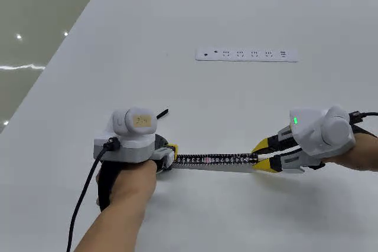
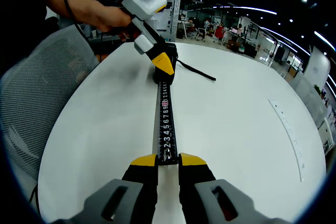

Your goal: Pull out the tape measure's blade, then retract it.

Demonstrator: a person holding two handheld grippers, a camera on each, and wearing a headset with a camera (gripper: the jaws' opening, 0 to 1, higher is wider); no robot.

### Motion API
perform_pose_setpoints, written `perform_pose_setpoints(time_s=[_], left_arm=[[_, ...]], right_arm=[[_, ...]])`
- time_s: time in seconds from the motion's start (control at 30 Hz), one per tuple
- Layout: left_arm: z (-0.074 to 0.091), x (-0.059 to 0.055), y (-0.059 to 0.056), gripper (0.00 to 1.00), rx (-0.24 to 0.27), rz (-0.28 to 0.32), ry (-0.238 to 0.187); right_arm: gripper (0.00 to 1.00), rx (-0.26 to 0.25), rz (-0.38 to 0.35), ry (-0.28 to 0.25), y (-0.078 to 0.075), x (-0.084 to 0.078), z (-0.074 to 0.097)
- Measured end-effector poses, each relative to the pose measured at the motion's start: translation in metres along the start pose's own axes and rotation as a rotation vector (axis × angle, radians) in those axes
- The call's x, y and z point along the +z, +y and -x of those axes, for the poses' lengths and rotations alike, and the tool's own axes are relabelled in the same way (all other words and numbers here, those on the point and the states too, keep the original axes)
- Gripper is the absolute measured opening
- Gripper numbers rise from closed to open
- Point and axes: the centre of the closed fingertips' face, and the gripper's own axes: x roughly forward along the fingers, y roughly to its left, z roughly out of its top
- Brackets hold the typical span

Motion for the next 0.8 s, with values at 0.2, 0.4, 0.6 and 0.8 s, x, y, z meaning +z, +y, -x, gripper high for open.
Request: perform_pose_setpoints(time_s=[0.2,0.4,0.6,0.8], left_arm=[[0.0013,0.0002,0.0,0.61,0.001,-0.005,0.004],[-0.0016,-0.0003,0.0016,0.61,0.007,-0.014,0.008],[-0.0032,-0.0008,0.002,0.61,0.015,-0.021,0.012],[-0.0004,-0.001,0.0013,0.61,0.016,-0.022,0.012]], right_arm=[[0.14,0.001,0.004,0.002,-0.0012,0.0005,-0.0013],[0.14,0.003,0.005,0.003,-0.0018,0.0006,-0.0023],[0.14,0.003,0.006,0.002,-0.0018,0.0005,-0.0029],[0.14,0.004,0.01,0.004,-0.0021,0.0004,-0.0035]])
